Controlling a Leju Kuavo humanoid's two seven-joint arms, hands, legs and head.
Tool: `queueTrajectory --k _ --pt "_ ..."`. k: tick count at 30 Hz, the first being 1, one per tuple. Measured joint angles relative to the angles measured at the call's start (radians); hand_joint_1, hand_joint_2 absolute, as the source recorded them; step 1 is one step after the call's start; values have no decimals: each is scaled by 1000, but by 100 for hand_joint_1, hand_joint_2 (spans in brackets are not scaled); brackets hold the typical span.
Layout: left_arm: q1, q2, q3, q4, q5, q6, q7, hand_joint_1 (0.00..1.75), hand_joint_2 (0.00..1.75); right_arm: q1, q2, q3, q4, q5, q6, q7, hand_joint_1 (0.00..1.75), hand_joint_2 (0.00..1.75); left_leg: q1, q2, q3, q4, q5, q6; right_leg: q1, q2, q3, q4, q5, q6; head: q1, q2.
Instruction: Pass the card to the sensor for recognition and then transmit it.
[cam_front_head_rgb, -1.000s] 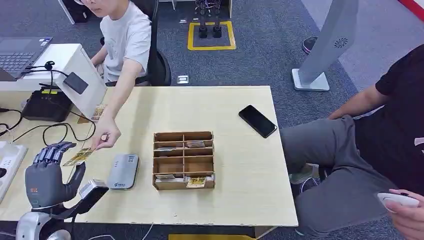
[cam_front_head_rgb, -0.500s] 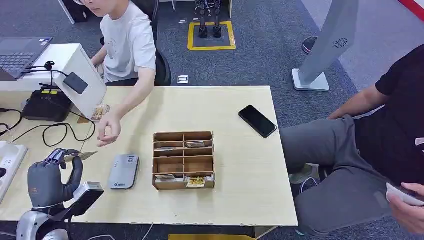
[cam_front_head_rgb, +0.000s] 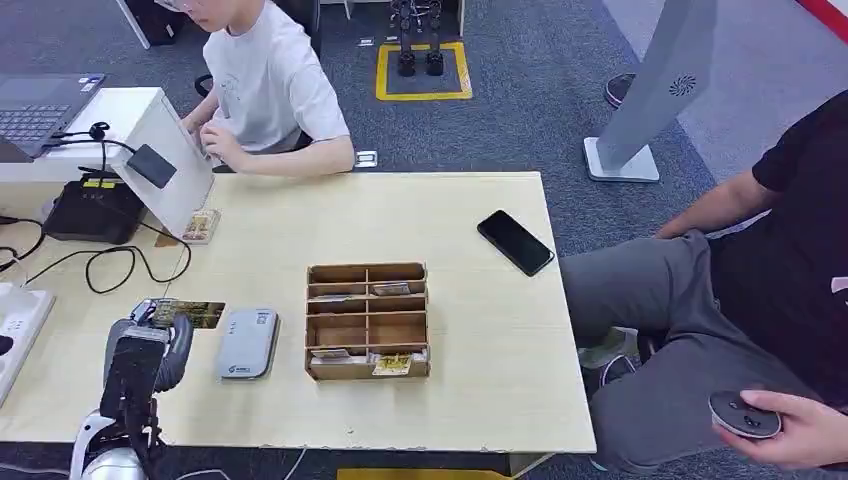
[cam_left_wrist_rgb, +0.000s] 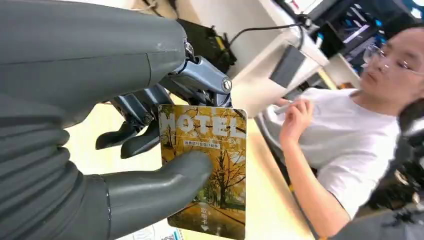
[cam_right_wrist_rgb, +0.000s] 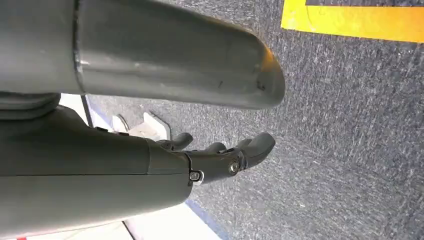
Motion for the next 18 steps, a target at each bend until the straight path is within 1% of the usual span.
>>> queueTrajectory --k 2,6,8,12,18 --pt "-12 -12 0 24 5 14 18 175 175 0 0 0 0 1 -3 6 0 0 0 0 0 0 0 0 0 0 0 0 0 0 0 0" --pt "-30 -34 0 79 22 40 34 175 175 0 0 0 0 5 -6 10 0 0 0 0 0 0 0 0 0 0 0 0 0 0 0 0" --pt "-36 -44 0 102 19 55 35 175 175 0 0 0 0 6 -6 15 0 0 0 0 0 0 0 0 0 0 0 0 0 0 0 0" --pt "-50 -67 -3 155 -29 107 35 175 175 0 0 0 0 8 -6 15 0 0 0 0 0 0 0 0 0 0 0 0 0 0 0 0" --pt "-64 -98 -27 217 -47 130 35 175 175 0 0 0 0 9 -5 15 0 0 0 0 0 0 0 0 0 0 0 0 0 0 0 0"
